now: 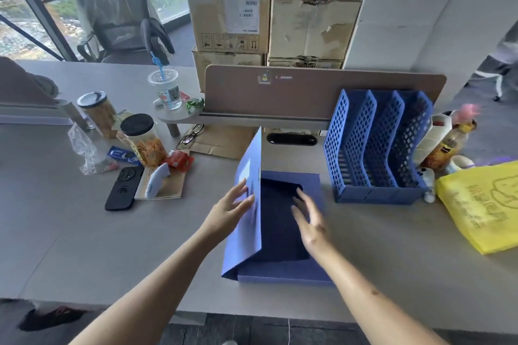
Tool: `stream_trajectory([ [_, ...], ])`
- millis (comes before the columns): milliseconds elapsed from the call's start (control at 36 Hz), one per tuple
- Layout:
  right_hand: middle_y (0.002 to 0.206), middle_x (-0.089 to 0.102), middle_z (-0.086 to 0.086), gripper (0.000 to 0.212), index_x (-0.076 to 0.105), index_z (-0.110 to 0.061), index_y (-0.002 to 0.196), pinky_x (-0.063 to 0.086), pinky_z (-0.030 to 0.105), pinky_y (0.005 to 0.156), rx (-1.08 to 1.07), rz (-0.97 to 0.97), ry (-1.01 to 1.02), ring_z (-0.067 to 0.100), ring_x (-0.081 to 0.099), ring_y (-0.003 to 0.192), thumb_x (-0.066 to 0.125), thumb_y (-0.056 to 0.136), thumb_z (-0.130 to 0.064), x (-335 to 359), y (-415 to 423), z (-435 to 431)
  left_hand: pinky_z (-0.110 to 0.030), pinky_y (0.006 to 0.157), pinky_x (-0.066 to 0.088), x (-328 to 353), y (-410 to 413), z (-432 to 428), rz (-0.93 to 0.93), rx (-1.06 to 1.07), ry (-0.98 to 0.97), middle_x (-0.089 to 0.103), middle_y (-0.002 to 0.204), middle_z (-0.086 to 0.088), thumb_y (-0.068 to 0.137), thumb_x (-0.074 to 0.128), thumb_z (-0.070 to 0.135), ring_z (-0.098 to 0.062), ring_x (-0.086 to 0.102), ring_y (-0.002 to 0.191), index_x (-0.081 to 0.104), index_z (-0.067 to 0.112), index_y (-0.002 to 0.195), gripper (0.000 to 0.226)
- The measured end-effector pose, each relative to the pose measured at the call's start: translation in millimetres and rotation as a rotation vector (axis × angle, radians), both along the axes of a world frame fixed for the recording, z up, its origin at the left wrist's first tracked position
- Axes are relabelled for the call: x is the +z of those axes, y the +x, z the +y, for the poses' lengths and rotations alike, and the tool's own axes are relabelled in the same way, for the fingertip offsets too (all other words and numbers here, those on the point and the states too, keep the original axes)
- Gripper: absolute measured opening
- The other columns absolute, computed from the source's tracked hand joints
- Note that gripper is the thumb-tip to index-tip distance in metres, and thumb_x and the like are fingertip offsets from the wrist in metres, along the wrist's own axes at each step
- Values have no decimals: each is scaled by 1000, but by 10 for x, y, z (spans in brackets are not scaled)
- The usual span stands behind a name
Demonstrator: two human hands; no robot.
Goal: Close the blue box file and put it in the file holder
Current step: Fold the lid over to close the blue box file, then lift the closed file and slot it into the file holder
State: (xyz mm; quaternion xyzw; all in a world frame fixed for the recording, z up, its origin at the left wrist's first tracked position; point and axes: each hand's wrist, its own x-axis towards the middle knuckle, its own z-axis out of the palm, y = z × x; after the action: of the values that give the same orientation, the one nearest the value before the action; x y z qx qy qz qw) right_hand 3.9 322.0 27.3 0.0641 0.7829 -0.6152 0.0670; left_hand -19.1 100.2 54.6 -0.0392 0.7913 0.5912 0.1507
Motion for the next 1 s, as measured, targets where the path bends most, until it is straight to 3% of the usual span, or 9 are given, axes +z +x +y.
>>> stream_trajectory([
  [83, 137, 43, -24, 45, 37, -46, 143, 30, 17, 100, 5, 6, -35, -5, 41, 127, 42, 98, -46, 163, 32, -19, -35, 115, 33, -209, 22, 137, -52, 0, -25, 40, 152, 19, 72, 64, 71, -8, 41, 138, 36, 41, 147, 86],
  [194, 134, 42, -35, 42, 38, -46, 140, 35, 9, 99, -14, 30, -58, -32, 40, 113, 42, 99, -42, 245, 91, -36, -24, 104, 28, -433, 43, 262, -104, 38, -29, 34, 155, 16, 86, 64, 53, -8, 35, 140, 31, 37, 151, 75],
  [278, 134, 59, -20, 45, 42, -45, 141, 42, 22, 106, -20, 21, -74, -6, 52, 122, 49, 98, -32, 250, 127, -7, -29, 113, 24, -550, 61, 321, -122, 51, -73, 28, 160, 11, 80, 69, 56, -11, 28, 146, 33, 33, 150, 82],
  [361, 138, 51, -28, 60, 36, -38, 147, 41, 15, 103, 41, 11, 11, -10, 48, 126, 56, 94, -17, 158, 148, 90, -39, 120, 21, -649, 52, 355, -148, 71, -129, 23, 163, 8, 57, 67, 76, -14, 25, 148, 33, 35, 149, 107],
  [472, 148, 40, -28, 71, 29, -46, 147, 38, 32, 113, 40, -39, 152, 0, 39, 137, 55, 89, -17, -60, 166, 254, -48, 119, 22, -723, 11, 382, -160, 77, -262, 19, 163, 7, 43, 64, 85, -24, 21, 148, 33, 41, 147, 118],
  [611, 136, 56, -17, 65, 29, -39, 147, 45, 26, 103, -56, -137, 156, 4, 51, 128, 56, 93, -17, -236, 240, 414, -49, 116, 25, -766, -16, 475, -204, 52, -347, 5, 165, 8, 36, 69, 83, -30, 14, 148, 26, 49, 147, 124],
  [667, 124, 57, -25, 62, 33, -38, 145, 46, 16, 91, -77, -177, 146, -2, 55, 119, 57, 93, -14, -260, 250, 476, -47, 115, 26, -809, -22, 527, -196, 6, -389, 4, 165, 10, 40, 70, 84, -32, 15, 147, 22, 50, 148, 124],
  [806, 138, 42, -21, 66, 37, -32, 146, 30, 19, 99, -129, -222, 156, -2, 36, 126, 63, 89, -16, -345, 235, 615, -47, 114, 28, -889, -28, 680, -187, -57, -528, -4, 164, 16, 52, 69, 83, -33, 12, 144, 10, 54, 149, 117],
  [1000, 115, 56, -6, 66, 38, -32, 144, 48, 28, 80, -206, -414, 118, 21, 58, 95, 64, 87, -11, -474, 186, 656, -47, 119, 13, -975, 1, 830, -179, -84, -622, -15, 164, 16, 58, 71, 77, -36, -1, 148, 5, 54, 150, 115],
])
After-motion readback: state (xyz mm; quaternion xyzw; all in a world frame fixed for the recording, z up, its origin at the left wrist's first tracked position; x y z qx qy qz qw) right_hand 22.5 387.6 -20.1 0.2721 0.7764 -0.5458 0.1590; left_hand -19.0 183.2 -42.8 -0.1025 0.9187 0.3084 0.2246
